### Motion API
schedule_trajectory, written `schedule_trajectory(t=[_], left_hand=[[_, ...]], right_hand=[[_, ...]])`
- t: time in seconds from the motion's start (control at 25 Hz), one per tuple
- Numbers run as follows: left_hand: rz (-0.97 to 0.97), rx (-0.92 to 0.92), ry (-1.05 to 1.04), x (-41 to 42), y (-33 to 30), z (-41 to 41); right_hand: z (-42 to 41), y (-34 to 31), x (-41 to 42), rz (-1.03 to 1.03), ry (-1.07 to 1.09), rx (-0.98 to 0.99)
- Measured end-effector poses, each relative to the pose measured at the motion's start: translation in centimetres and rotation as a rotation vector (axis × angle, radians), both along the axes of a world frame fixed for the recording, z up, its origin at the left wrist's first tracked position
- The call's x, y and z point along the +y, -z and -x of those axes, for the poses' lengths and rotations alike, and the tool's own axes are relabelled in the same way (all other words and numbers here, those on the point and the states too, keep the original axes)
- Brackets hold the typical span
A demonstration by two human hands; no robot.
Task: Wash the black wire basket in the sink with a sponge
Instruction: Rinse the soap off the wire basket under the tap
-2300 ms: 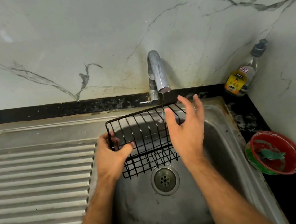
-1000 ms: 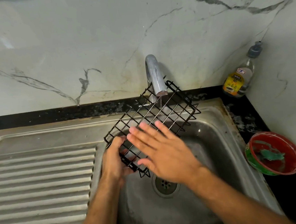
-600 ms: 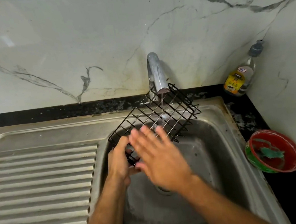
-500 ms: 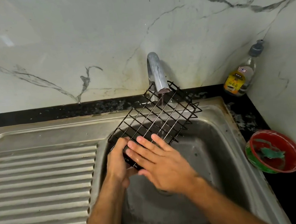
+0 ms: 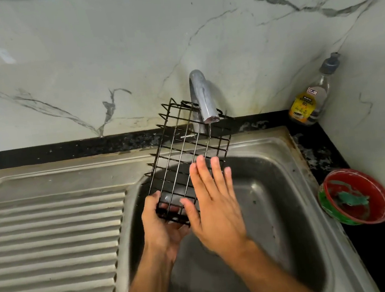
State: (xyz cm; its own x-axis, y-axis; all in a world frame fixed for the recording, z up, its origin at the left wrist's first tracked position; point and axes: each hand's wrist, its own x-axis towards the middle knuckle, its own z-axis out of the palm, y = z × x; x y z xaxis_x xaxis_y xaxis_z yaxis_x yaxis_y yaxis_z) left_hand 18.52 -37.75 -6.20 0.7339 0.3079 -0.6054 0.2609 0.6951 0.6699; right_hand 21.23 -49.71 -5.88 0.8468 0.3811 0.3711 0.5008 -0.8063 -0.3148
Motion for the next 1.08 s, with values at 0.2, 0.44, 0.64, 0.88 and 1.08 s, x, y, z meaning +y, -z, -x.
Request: schedule_trajectory(t=[0.2,0.44,0.64,0.88,1.08], left_hand=[[0.025,0.061,-0.121,-2.1,-0.5,-0.1],[0.132,-0.065,-0.228,-3.1,-0.2,-0.8],[0.184,-0.090,-0.248,-3.1,-0.6,0.7],[0.121,0.099,-0.148,-4.2,0.0,2.0],[0.126,0.112,-0.097,-4.3,2.1,3.1]], right_hand=[[-4.0,-2.5,0.6,0.050,0.153,0.075],[-0.5,-0.3,1.6,0.159,0.050,0.035],[-0.2,-0.7,-0.5,0.304,-0.277,-0.051],[-6.7,-5.8,-1.5,-0.494,0.047,0.349],[-5.1,-4.5,-2.4,-0.932,0.344,0.833]])
